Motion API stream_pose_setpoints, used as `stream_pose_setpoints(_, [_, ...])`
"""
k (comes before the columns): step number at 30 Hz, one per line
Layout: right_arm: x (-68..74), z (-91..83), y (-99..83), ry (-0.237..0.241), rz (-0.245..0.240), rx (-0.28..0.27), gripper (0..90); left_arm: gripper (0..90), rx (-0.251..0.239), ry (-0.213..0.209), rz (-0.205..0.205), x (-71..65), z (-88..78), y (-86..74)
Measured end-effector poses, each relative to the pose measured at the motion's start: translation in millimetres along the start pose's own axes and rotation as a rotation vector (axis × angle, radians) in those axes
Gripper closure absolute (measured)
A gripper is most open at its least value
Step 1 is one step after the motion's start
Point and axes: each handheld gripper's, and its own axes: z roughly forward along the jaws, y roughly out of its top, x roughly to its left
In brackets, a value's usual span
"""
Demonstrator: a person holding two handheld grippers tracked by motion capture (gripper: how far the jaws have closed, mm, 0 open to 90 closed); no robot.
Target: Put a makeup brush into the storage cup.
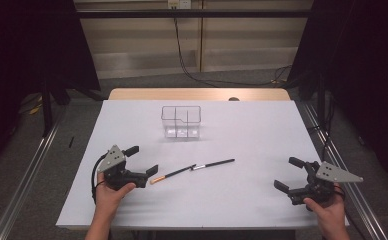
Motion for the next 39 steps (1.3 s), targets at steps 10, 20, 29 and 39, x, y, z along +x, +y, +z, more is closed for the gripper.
stream_pose_setpoints(10, [1.3,2.6,0.4,0.007,-0.009,0.006,0.0,0.0,0.000,-0.002,-0.005,0.4,9.8,8.0])
stream_pose_setpoints(20, [-0.5,3.3,-0.4,0.010,-0.004,0.005,0.0,0.0,0.089,-0.003,-0.002,-0.3,21.1,8.5])
stream_pose_setpoints(29, [0.4,6.7,-0.8,0.020,-0.007,0.016,0.0,0.0,0.233,-0.010,-0.013,-3.5,35.9,13.1])
stream_pose_setpoints(39, [-0.8,7.1,-1.2,0.019,-0.007,0.018,0.0,0.4,0.469,-0.028,0.038,-8.6,58.6,18.2])
